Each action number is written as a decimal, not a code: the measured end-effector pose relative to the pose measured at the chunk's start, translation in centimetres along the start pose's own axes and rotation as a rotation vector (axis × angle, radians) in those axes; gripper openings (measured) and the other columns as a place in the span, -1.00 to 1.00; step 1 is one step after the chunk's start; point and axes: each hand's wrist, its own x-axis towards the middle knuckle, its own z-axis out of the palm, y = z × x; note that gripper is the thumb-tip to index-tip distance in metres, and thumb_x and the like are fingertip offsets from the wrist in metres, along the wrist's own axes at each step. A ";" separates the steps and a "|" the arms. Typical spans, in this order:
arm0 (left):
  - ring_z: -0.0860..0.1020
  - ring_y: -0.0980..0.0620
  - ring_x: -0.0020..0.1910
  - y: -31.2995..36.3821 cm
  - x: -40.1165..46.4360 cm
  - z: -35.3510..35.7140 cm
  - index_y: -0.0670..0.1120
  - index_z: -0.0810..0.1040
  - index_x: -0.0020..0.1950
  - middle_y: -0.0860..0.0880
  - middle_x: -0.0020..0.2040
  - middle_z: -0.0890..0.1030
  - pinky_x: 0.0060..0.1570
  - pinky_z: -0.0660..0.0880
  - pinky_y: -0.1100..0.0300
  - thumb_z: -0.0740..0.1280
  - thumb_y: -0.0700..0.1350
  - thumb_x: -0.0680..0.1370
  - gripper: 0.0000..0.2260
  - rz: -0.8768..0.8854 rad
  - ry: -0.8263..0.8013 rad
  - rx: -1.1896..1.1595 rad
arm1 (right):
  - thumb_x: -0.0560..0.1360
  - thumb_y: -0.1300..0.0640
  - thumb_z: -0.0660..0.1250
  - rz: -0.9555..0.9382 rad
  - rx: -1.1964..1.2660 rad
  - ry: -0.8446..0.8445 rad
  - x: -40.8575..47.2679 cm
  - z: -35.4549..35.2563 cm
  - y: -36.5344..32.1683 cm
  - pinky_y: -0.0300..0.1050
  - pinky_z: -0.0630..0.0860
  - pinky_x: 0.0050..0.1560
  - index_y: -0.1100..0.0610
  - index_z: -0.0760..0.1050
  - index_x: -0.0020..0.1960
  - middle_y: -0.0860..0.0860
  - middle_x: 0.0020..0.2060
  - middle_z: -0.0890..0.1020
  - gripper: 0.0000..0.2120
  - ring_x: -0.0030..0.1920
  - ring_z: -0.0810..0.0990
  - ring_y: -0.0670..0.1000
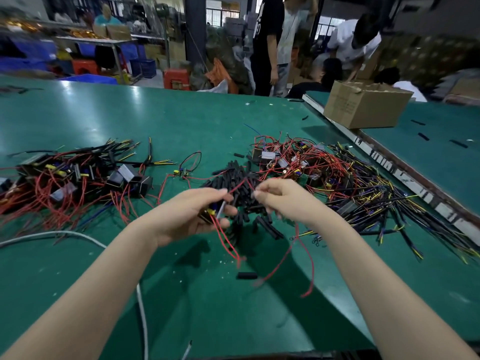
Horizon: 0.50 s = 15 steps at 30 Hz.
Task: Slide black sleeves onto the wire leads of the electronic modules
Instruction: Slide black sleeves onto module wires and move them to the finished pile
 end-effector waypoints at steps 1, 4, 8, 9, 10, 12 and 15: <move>0.63 0.06 -0.35 -0.3 -0.2 0.0 -0.09 0.56 0.02 -0.08 -0.12 0.70 -0.38 0.53 0.30 0.33 0.06 0.43 -0.72 -0.023 -0.041 0.048 | 0.60 0.02 0.25 0.043 -0.102 -0.092 -0.2 -0.3 0.4 -0.30 0.41 -0.42 0.06 0.54 -0.01 -0.07 -0.41 0.56 -0.86 -0.51 0.44 -0.16; 0.65 0.00 -0.28 -1.0 -0.5 0.3 -0.11 0.52 0.03 -0.10 -0.07 0.69 -0.27 0.57 0.23 0.37 0.05 0.42 -0.70 -0.080 -0.130 0.140 | 0.59 -0.11 0.20 0.118 -0.275 -0.170 -0.7 -1.5 1.7 -0.20 0.50 -0.31 -0.03 0.53 -0.04 -0.08 -0.27 0.62 -0.79 -0.34 0.56 -0.09; 0.65 -0.03 -0.25 -1.6 -0.2 1.5 -0.12 0.50 -0.01 -0.08 -0.11 0.69 -0.28 0.57 0.21 0.30 -0.07 0.57 -0.87 -0.048 -0.080 0.131 | 0.60 -0.03 0.20 0.221 -0.073 0.199 -1.0 -1.9 2.7 -0.29 0.41 -0.37 0.04 0.53 0.09 -0.07 -0.21 0.61 -0.79 -0.30 0.55 -0.12; 0.65 -0.03 -0.26 -1.6 -0.1 1.8 -0.12 0.50 -0.01 -0.07 -0.12 0.69 -0.31 0.56 0.22 0.28 -0.07 0.58 -0.88 -0.032 -0.055 0.111 | 0.59 -0.02 0.23 0.193 -0.087 0.313 -1.3 -1.8 2.7 -0.28 0.37 -0.35 0.04 0.55 0.07 -0.12 -0.26 0.58 -0.81 -0.30 0.51 -0.14; 0.64 -0.01 -0.29 -1.5 0.1 2.0 -0.11 0.51 -0.01 -0.06 -0.14 0.69 -0.35 0.55 0.24 0.27 -0.07 0.59 -0.89 -0.018 -0.028 0.090 | 0.56 -0.03 0.27 0.132 -0.071 0.362 -1.7 -1.7 2.5 -0.27 0.38 -0.32 0.01 0.57 0.01 -0.14 -0.30 0.56 -0.84 -0.30 0.49 -0.14; 0.59 0.07 -0.40 -1.3 0.4 2.2 -0.07 0.52 -0.03 -0.02 -0.18 0.69 -0.43 0.48 0.29 0.24 -0.08 0.61 -0.89 0.002 0.042 0.085 | 0.49 -0.06 0.37 -0.017 0.039 0.178 -2.9 -1.1 1.3 -0.24 0.44 -0.27 -0.03 0.57 -0.10 -0.08 -0.35 0.58 -0.88 -0.31 0.49 -0.15; 0.44 0.14 -0.54 -0.9 0.7 2.1 -0.03 0.53 -0.07 -0.01 -0.22 0.69 -0.46 0.31 0.33 0.23 -0.07 0.61 -0.87 0.017 0.110 0.063 | 0.43 -0.01 0.46 -0.131 -0.060 -0.284 -4.5 0.7 -0.4 -0.28 0.44 -0.26 -0.07 0.56 -0.11 -0.07 -0.32 0.62 -0.91 -0.33 0.51 -0.17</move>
